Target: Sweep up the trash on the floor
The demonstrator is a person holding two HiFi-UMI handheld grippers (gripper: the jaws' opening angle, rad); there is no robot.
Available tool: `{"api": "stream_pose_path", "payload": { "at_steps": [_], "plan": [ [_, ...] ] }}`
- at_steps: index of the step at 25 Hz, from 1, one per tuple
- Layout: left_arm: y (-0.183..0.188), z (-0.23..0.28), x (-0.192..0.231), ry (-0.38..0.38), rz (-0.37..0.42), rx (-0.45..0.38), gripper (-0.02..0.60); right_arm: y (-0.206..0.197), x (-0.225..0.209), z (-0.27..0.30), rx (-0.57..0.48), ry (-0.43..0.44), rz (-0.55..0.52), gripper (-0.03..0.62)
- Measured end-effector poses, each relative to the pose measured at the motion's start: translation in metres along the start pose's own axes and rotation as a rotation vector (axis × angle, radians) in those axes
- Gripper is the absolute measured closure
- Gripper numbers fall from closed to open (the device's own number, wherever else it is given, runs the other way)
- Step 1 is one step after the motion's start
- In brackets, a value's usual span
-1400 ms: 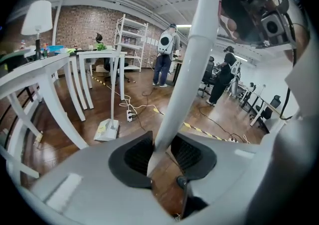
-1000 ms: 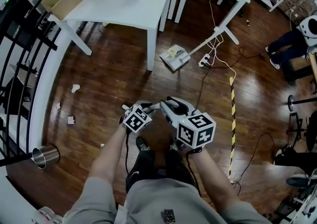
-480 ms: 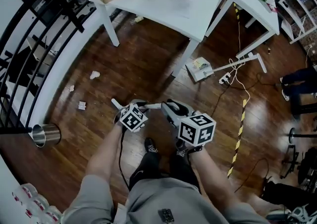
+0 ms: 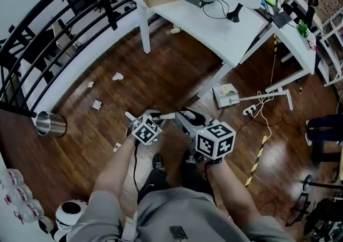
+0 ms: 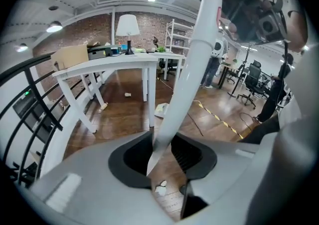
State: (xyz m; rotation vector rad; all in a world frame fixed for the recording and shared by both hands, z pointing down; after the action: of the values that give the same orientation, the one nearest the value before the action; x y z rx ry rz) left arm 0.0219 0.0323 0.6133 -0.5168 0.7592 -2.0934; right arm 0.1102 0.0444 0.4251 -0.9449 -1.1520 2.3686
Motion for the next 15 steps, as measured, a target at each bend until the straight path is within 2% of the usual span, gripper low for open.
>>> {"api": "stream_pose_path", "payload": {
  "at_steps": [4, 10, 15],
  "plan": [
    [0.013, -0.001, 0.003, 0.097, -0.078, -0.004, 0.46, 0.018, -0.013, 0.0, 0.025, 0.132, -0.085, 0.488],
    [0.042, -0.005, 0.007, 0.306, -0.219, 0.018, 0.46, 0.049, -0.036, -0.003, 0.079, 0.391, -0.235, 0.488],
    [0.058, -0.019, 0.001, 0.47, -0.348, 0.014, 0.463, 0.076, -0.039, -0.004, 0.117, 0.575, -0.315, 0.488]
  ]
}}
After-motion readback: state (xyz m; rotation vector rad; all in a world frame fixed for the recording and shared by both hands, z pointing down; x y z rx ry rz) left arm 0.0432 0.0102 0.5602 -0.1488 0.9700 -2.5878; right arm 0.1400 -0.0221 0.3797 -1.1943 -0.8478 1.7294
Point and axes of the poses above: the fingertips, and each gripper's own axes: z forward along the fingers, x to its left, y out of its top, the point moved 4 cm from there along -z, backward along the fingers, and after that the axes turned 2 degrees about -y, right-handed, at the moved point
